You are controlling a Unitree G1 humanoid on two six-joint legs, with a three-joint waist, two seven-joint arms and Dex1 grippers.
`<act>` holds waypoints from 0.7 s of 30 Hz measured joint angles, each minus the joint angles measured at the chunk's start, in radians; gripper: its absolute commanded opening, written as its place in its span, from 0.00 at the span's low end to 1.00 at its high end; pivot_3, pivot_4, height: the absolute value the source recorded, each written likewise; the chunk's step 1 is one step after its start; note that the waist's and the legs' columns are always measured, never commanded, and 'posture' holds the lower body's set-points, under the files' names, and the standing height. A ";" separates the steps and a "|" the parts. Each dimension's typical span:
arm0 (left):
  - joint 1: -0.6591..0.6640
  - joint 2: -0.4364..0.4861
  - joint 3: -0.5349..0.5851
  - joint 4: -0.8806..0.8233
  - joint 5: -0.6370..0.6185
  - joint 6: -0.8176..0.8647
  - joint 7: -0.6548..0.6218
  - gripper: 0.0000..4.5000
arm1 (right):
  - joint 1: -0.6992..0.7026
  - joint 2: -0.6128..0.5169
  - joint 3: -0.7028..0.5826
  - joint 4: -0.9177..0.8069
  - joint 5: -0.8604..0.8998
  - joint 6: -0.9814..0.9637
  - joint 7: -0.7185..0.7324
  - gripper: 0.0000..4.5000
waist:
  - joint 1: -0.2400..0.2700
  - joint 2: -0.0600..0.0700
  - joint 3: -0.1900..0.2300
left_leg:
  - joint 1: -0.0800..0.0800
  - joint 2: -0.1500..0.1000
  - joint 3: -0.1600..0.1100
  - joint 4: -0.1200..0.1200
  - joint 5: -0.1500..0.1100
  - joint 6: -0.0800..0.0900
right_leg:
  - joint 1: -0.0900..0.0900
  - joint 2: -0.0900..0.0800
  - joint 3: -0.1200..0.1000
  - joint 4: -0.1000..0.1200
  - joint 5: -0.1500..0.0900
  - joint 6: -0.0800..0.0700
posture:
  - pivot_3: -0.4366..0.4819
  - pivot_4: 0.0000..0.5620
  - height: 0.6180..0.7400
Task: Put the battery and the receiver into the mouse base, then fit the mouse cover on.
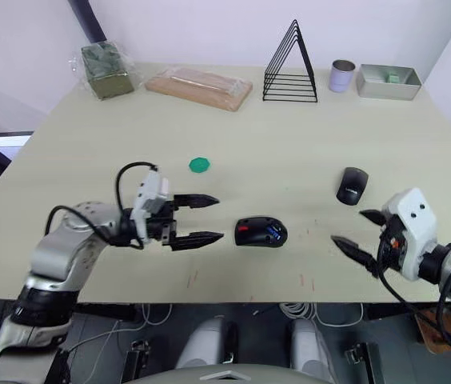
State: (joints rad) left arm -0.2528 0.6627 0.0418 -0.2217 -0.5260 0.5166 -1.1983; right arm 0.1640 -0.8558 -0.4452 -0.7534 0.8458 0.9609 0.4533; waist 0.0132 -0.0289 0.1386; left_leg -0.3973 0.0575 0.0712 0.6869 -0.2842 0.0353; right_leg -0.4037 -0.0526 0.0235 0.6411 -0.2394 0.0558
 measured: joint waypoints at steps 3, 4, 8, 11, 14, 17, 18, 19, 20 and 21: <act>0.075 -0.030 0.092 -0.004 -0.067 -0.075 -0.017 0.99 | -0.092 0.019 0.001 0.018 0.024 0.123 -0.141 1.00 | 0.003 0.000 0.000 | 0.000 0.000 -0.001 0.000 0.000 0.000 | 0.000 0.000 -0.001 0.000 0.000 0.000 | 0.48 0.27 1.00; 0.089 -0.035 0.115 -0.002 -0.066 -0.106 -0.014 0.99 | -0.137 0.020 0.011 0.020 0.023 0.193 -0.195 1.00 | 0.000 0.000 0.000 | -0.001 0.000 0.000 0.000 0.000 0.000 | 0.000 0.000 0.000 0.000 0.000 -0.001 | 0.48 0.27 1.00; 0.143 -0.044 0.195 -0.003 -0.104 -0.183 -0.028 0.99 | -0.309 0.118 0.011 0.094 0.025 0.389 -0.352 1.00 | -0.008 -0.002 0.000 | 0.000 0.000 0.001 -0.001 0.000 0.000 | -0.001 0.000 0.000 0.000 0.000 -0.001 | 0.48 0.27 1.00; 0.206 -0.039 0.255 -0.002 -0.186 -0.190 -0.079 0.99 | -0.483 0.279 0.004 0.229 -0.026 0.535 -0.477 1.00 | -0.022 0.001 0.001 | -0.001 0.000 0.001 -0.001 0.000 0.000 | -0.002 0.000 0.001 0.000 0.000 -0.001 | 0.48 0.27 1.00; 0.237 -0.023 0.297 0.008 -0.215 -0.192 -0.097 0.99 | -0.578 0.351 -0.007 0.300 -0.110 0.600 -0.552 1.00 | -0.017 0.002 0.002 | -0.002 0.000 0.001 -0.002 0.000 0.000 | -0.002 0.000 0.000 0.000 0.000 -0.001 | 0.48 0.27 1.00; 0.265 -0.018 0.314 0.038 -0.213 -0.222 -0.108 0.99 | -0.668 0.459 -0.012 0.321 -0.206 0.628 -0.624 1.00 | -0.023 0.002 0.001 | -0.002 0.000 0.001 -0.004 0.000 0.000 | -0.003 0.000 0.000 0.000 0.000 -0.001 | 0.48 0.27 1.00; 0.276 -0.020 0.315 0.042 -0.212 -0.231 -0.107 0.99 | -0.685 0.504 -0.013 0.323 -0.246 0.630 -0.654 1.00 | -0.023 0.002 0.001 | -0.003 0.000 0.001 -0.004 0.000 0.000 | -0.003 0.000 -0.001 0.000 0.000 -0.001 | 0.48 0.27 1.00; 0.280 -0.020 0.315 0.042 -0.212 -0.236 -0.106 0.99 | -0.695 0.538 -0.013 0.323 -0.275 0.629 -0.676 1.00 | -0.023 0.002 0.001 | -0.003 0.000 0.001 -0.005 0.000 0.000 | -0.004 0.000 -0.001 0.000 0.000 -0.001 | 0.48 0.27 1.00; 0.283 -0.020 0.315 0.042 -0.212 -0.242 -0.104 0.99 | -0.701 0.576 -0.007 0.324 -0.313 0.627 -0.702 1.00 | -0.023 0.003 0.002 | -0.003 0.000 0.001 -0.005 0.000 0.000 | -0.004 0.000 -0.001 0.000 0.000 -0.001 | 0.48 0.27 1.00; 0.284 -0.020 0.315 0.042 -0.212 -0.243 -0.104 0.99 | -0.702 0.591 -0.004 0.324 -0.325 0.626 -0.709 1.00 | -0.023 0.003 0.002 | -0.003 0.000 0.001 -0.005 0.000 0.000 | -0.004 0.000 -0.001 0.000 0.000 -0.001 | 0.48 0.27 1.00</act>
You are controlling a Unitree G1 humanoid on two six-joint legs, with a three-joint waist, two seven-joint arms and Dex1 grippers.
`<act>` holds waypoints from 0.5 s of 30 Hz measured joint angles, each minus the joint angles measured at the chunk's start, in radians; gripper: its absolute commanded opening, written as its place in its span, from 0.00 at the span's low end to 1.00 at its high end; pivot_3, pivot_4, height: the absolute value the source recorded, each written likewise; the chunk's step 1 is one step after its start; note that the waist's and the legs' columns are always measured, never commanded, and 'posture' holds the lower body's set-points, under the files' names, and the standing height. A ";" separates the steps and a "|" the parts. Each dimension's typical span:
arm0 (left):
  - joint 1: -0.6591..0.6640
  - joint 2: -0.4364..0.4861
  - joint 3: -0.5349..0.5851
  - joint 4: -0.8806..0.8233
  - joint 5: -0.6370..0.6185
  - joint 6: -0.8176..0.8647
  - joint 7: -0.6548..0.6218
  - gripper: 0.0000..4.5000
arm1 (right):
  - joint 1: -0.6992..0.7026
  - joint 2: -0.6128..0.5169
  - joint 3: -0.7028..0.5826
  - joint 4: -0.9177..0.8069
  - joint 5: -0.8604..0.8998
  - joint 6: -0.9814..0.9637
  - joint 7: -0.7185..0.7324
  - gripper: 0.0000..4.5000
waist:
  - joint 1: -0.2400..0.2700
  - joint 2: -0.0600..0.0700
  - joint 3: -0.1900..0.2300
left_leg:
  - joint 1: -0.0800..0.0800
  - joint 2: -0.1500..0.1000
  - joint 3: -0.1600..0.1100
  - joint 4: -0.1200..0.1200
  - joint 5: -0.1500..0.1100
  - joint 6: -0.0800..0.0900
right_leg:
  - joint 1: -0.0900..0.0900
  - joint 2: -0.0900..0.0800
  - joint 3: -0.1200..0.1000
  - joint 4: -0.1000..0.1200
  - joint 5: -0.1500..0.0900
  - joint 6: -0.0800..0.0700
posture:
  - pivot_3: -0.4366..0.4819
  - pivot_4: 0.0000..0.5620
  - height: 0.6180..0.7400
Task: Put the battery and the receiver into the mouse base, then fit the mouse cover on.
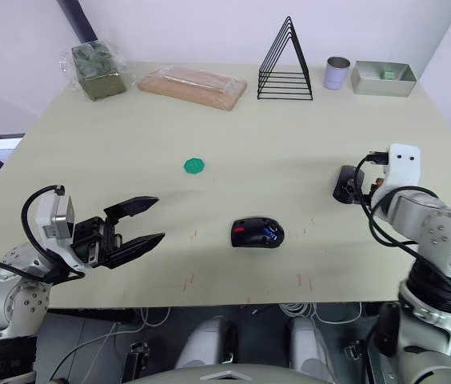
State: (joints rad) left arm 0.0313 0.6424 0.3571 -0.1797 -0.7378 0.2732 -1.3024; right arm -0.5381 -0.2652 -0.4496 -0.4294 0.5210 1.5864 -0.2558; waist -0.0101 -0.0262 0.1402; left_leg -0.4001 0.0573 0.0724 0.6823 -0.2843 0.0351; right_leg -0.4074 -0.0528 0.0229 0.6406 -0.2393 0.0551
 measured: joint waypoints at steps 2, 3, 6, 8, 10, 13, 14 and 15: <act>0.006 -0.002 -0.001 0.000 0.004 -0.013 0.002 0.99 | -0.007 0.071 0.004 -0.001 -0.056 -0.024 -0.039 1.00 | -0.003 0.000 0.000 | 0.000 0.000 0.000 0.000 0.000 0.000 | 0.000 0.000 0.000 0.000 0.000 0.000 | 0.48 0.27 1.00; 0.007 -0.004 -0.001 0.000 0.006 -0.021 0.006 0.99 | -0.007 0.105 0.017 -0.001 -0.087 -0.038 -0.057 1.00 | -0.004 0.000 0.000 | 0.000 0.000 0.000 0.000 0.000 0.000 | 0.000 0.000 0.000 0.000 0.000 0.000 | 0.48 0.27 1.00; 0.011 -0.003 -0.001 0.000 0.006 -0.029 0.018 0.99 | -0.008 0.144 0.053 -0.001 -0.148 -0.077 -0.075 1.00 | -0.004 0.001 0.001 | 0.000 0.000 0.000 0.000 0.000 0.000 | 0.000 0.000 0.000 0.000 0.000 0.000 | 0.48 0.27 1.00; 0.019 -0.003 -0.001 0.000 0.006 -0.032 0.019 0.99 | -0.009 0.173 0.059 0.000 -0.187 -0.104 -0.085 1.00 | -0.005 0.001 0.001 | 0.000 0.000 0.000 0.000 0.000 0.000 | -0.001 0.000 0.000 0.000 0.000 0.000 | 0.48 0.27 1.00; 0.020 -0.003 -0.001 -0.001 0.005 -0.032 0.020 0.99 | -0.008 0.201 0.074 0.009 -0.217 -0.143 -0.094 1.00 | -0.007 0.001 0.001 | 0.000 0.000 0.001 0.000 0.000 0.000 | -0.001 0.000 0.000 0.000 0.000 0.000 | 0.48 0.27 1.00; 0.024 0.000 -0.001 -0.004 -0.009 -0.032 0.009 0.99 | 0.004 0.238 0.102 0.029 -0.253 -0.200 -0.096 1.00 | -0.009 0.001 0.001 | 0.000 0.000 0.001 -0.001 0.000 0.000 | -0.001 0.000 0.000 0.000 0.000 0.000 | 0.48 0.27 1.00; 0.027 0.002 -0.001 -0.004 -0.014 -0.032 -0.001 0.99 | 0.006 0.242 0.111 0.042 -0.264 -0.212 -0.094 1.00 | -0.009 0.001 0.001 | 0.000 0.000 0.001 -0.001 0.000 0.000 | -0.001 0.000 0.000 0.000 0.000 0.000 | 0.48 0.27 1.00; 0.030 0.003 -0.001 -0.004 -0.018 -0.031 -0.005 0.99 | 0.006 0.247 0.116 0.052 -0.272 -0.221 -0.090 1.00 | -0.009 0.001 0.001 | 0.000 0.000 0.001 -0.001 0.000 0.000 | -0.002 -0.001 0.000 0.000 0.000 0.000 | 0.48 0.27 1.00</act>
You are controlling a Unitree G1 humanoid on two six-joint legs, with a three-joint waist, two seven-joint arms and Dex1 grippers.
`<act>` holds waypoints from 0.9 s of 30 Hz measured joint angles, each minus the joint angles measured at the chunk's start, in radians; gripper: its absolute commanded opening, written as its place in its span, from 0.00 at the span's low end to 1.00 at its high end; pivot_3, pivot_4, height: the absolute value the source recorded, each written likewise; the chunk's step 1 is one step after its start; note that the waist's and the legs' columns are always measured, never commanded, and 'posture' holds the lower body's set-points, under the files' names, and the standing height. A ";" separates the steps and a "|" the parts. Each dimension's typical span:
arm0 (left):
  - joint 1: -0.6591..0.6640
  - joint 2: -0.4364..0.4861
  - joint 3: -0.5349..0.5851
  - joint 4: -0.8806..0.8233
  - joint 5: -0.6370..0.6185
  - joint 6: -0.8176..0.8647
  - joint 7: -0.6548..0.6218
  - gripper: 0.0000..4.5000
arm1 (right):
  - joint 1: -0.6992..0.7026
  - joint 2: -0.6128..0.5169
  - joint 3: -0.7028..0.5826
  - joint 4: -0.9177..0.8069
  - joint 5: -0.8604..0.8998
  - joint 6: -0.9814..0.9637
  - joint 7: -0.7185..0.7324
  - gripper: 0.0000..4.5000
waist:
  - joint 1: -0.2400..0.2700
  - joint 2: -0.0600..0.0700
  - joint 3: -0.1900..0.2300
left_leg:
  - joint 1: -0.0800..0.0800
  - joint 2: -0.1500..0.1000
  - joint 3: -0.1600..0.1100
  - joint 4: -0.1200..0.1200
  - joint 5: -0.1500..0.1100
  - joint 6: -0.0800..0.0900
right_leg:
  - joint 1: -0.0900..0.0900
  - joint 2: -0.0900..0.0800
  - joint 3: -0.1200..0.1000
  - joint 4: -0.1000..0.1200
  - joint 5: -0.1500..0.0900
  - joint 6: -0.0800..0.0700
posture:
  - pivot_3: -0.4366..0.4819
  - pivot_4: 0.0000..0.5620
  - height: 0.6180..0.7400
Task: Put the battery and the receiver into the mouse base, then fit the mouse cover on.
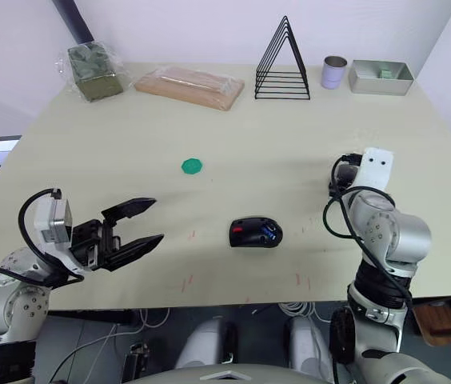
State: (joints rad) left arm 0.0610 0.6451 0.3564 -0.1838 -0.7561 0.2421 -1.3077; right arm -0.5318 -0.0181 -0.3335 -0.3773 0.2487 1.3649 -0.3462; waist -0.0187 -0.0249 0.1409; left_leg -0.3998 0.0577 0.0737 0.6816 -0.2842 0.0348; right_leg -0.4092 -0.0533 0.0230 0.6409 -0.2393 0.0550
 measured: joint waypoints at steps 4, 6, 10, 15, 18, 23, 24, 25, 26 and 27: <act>0.006 0.006 0.000 0.001 -0.011 0.001 -0.011 0.99 | -0.007 0.020 0.013 0.034 -0.031 -0.046 0.012 1.00 | -0.001 0.000 0.000 | 0.000 0.000 0.000 0.000 0.000 0.000 | -0.001 0.000 0.000 0.000 0.000 0.000 | 0.48 0.27 1.00; 0.006 0.009 0.000 0.001 -0.011 0.001 -0.015 0.99 | -0.008 0.029 0.015 0.043 -0.040 -0.059 0.013 1.00 | -0.001 0.000 0.000 | 0.000 0.000 0.000 0.000 0.000 0.000 | -0.001 0.000 0.000 0.000 0.000 0.000 | 0.48 0.27 1.00; 0.006 0.010 0.000 0.001 -0.011 0.001 -0.015 0.99 | -0.008 0.048 0.022 0.057 -0.060 -0.081 0.014 1.00 | -0.001 0.001 0.000 | 0.000 0.000 0.000 -0.001 0.000 0.000 | -0.001 -0.001 0.000 0.000 0.000 0.000 | 0.48 0.27 1.00; 0.007 0.010 0.000 0.001 -0.011 0.001 -0.015 0.99 | -0.010 0.049 0.022 0.092 -0.083 -0.107 0.026 1.00 | -0.002 0.001 0.001 | 0.000 0.000 0.001 -0.002 0.000 0.000 | -0.001 -0.001 0.000 -0.001 0.000 0.000 | 0.48 0.27 1.00; 0.017 0.010 0.000 0.001 -0.011 0.001 -0.015 0.99 | -0.010 0.048 0.022 0.116 -0.094 -0.124 0.033 1.00 | -0.003 0.001 0.001 | 0.000 0.000 0.001 -0.003 0.000 0.000 | -0.002 -0.001 0.000 -0.001 0.000 0.000 | 0.48 0.27 1.00; 0.018 0.010 0.000 0.001 -0.011 0.001 -0.015 0.99 | -0.011 0.052 0.022 0.125 -0.112 -0.135 0.033 1.00 | -0.005 0.001 0.000 | 0.000 0.000 0.001 -0.004 0.000 0.000 | -0.002 -0.001 0.000 -0.002 0.000 0.000 | 0.48 0.27 1.00; 0.019 0.010 0.000 0.001 -0.011 0.000 -0.015 0.99 | -0.011 0.055 0.022 0.126 -0.116 -0.141 0.033 1.00 | -0.006 0.001 0.001 | 0.000 0.000 0.001 -0.004 0.000 0.000 | -0.002 -0.001 0.000 -0.002 0.000 0.000 | 0.48 0.27 1.00; 0.020 0.010 0.000 0.001 -0.011 0.000 -0.015 0.99 | -0.012 0.058 0.022 0.128 -0.119 -0.146 0.033 1.00 | -0.007 0.001 0.000 | 0.000 0.000 0.001 -0.005 0.000 0.000 | -0.002 -0.001 0.000 -0.002 0.000 0.000 | 0.48 0.27 1.00; 0.020 0.010 0.000 0.001 -0.011 -0.001 -0.015 0.99 | -0.014 0.059 0.022 0.134 -0.124 -0.151 0.032 1.00 | -0.009 0.001 0.000 | 0.000 0.000 0.001 -0.005 0.000 0.000 | -0.002 -0.001 0.000 -0.002 0.000 0.000 | 0.48 0.27 1.00; 0.020 0.010 0.000 0.001 -0.011 -0.001 -0.015 0.99 | -0.014 0.060 0.022 0.137 -0.126 -0.153 0.032 1.00 | -0.011 0.001 0.000 | 0.000 0.000 0.001 -0.005 0.000 0.000 | -0.002 -0.001 0.000 -0.003 0.000 0.000 | 0.48 0.27 1.00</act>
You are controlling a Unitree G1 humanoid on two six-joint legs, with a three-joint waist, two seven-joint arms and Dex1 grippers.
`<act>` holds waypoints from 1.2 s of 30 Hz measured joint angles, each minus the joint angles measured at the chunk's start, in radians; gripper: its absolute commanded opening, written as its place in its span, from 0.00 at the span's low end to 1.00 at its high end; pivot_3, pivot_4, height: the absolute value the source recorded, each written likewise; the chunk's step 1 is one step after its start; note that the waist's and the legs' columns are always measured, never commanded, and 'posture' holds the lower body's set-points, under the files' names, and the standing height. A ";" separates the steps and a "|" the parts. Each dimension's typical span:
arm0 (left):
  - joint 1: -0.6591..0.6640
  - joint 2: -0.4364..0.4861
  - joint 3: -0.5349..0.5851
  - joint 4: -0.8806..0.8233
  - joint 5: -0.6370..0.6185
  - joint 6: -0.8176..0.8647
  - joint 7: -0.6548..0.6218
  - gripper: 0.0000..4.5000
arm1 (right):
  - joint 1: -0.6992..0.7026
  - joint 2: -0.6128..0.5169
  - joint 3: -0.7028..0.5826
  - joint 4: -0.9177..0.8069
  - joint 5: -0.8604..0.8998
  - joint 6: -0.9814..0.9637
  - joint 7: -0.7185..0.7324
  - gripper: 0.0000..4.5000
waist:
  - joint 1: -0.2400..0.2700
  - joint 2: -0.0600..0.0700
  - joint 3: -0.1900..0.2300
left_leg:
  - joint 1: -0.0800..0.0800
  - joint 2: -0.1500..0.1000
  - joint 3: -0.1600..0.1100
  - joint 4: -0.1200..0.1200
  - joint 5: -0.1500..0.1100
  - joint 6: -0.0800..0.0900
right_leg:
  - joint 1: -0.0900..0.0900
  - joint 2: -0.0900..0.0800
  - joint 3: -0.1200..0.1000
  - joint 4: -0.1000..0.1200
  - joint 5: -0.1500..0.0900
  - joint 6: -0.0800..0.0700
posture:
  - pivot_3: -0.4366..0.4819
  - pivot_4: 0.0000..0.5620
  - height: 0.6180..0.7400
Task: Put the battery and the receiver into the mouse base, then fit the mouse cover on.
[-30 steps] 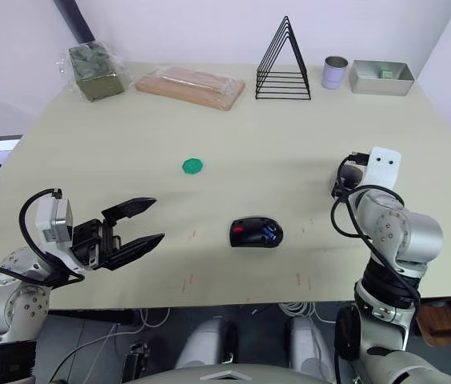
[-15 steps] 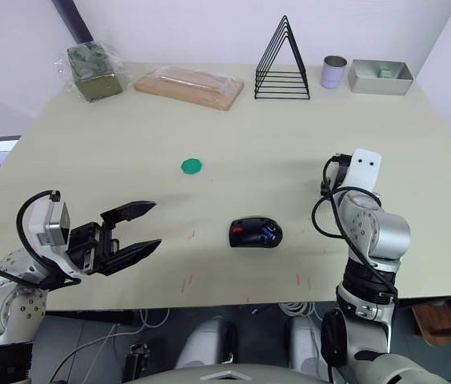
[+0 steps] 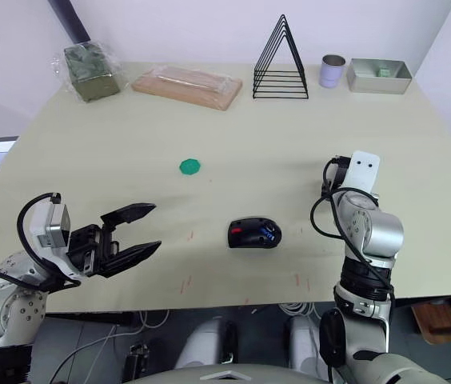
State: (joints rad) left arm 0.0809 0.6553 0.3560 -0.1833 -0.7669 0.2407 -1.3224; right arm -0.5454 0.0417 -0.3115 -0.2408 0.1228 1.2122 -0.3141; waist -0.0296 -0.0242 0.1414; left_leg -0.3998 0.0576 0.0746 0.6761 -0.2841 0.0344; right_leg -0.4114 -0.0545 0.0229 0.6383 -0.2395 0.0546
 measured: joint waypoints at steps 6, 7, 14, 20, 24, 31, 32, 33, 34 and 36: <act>0.000 0.000 -0.002 0.000 0.001 -0.003 0.000 0.99 | 0.000 0.002 0.000 0.011 -0.020 -0.007 0.000 1.00 | -0.011 -0.001 0.000 | 0.000 0.000 0.000 -0.004 0.001 -0.002 | 0.000 0.000 0.000 -0.002 0.000 0.000 | 0.48 0.27 1.00; 0.000 0.000 -0.002 0.000 0.001 -0.003 0.000 0.99 | 0.000 0.002 0.001 0.016 -0.023 -0.008 0.000 1.00 | -0.011 -0.001 0.000 | 0.000 0.000 0.000 -0.005 0.001 -0.002 | 0.000 0.000 0.000 -0.002 0.000 0.000 | 0.48 0.27 1.00; 0.001 0.000 -0.003 0.000 0.001 -0.004 0.006 0.99 | 0.000 0.006 0.001 0.022 -0.032 -0.018 0.003 1.00 | -0.011 -0.001 0.000 | 0.000 0.000 0.000 -0.006 0.002 -0.003 | 0.000 0.000 0.000 -0.003 0.000 0.000 | 0.48 0.27 1.00; 0.000 0.000 -0.006 0.000 0.003 -0.004 0.019 0.99 | 0.000 0.004 0.014 0.022 -0.040 -0.018 0.006 1.00 | -0.011 -0.001 0.000 | 0.000 0.000 0.000 -0.006 0.002 -0.003 | 0.000 0.000 0.000 -0.003 0.000 0.000 | 0.48 0.27 1.00; 0.000 -0.001 -0.013 0.000 0.003 -0.004 0.021 0.99 | 0.000 0.004 0.016 0.022 -0.041 -0.018 0.012 1.00 | -0.011 -0.001 0.000 | 0.000 0.000 0.000 -0.006 0.002 -0.003 | 0.000 0.000 0.000 -0.004 0.000 0.000 | 0.48 0.27 1.00; 0.000 -0.004 -0.014 0.000 0.004 -0.004 0.035 0.99 | 0.000 0.007 0.015 0.022 -0.041 -0.019 0.020 1.00 | -0.011 -0.001 0.000 | 0.000 0.000 0.000 -0.006 0.002 -0.003 | 0.000 0.000 0.000 -0.004 0.000 0.000 | 0.48 0.27 1.00; 0.000 -0.004 -0.014 0.000 0.004 -0.003 0.037 0.99 | 0.000 0.007 0.015 0.022 -0.041 -0.019 0.020 1.00 | -0.011 -0.001 0.000 | 0.000 0.000 0.000 -0.006 0.002 -0.003 | 0.000 0.000 0.000 -0.004 0.000 0.000 | 0.48 0.27 1.00; 0.000 -0.004 -0.014 0.000 0.004 -0.003 0.039 0.99 | 0.000 0.007 0.015 0.022 -0.042 -0.019 0.020 1.00 | -0.011 -0.001 0.000 | 0.000 0.000 0.000 -0.006 0.002 -0.003 | 0.000 0.000 0.000 -0.004 0.000 0.000 | 0.48 0.27 1.00; 0.000 -0.004 -0.014 -0.001 0.004 -0.003 0.039 0.99 | 0.000 0.007 0.016 0.022 -0.043 -0.019 0.020 1.00 | -0.011 -0.001 0.000 | 0.000 0.000 0.000 -0.006 0.002 -0.003 | 0.000 0.000 0.000 -0.004 0.000 0.000 | 0.48 0.27 1.00; 0.000 -0.004 -0.014 -0.003 0.003 -0.003 0.040 0.99 | 0.000 0.005 0.016 0.022 -0.045 -0.019 0.021 1.00 | -0.011 -0.001 0.000 | 0.000 0.000 0.000 -0.006 0.002 -0.003 | 0.000 0.000 0.000 -0.004 0.000 0.000 | 0.48 0.27 1.00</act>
State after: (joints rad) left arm 0.0808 0.6511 0.3417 -0.1863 -0.7634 0.2381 -1.2823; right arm -0.5453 0.0464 -0.2958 -0.2188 0.0778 1.1934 -0.2932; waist -0.0406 -0.0247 0.1410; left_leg -0.3998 0.0574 0.0743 0.6697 -0.2825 0.0317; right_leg -0.4115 -0.0544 0.0225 0.6348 -0.2395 0.0545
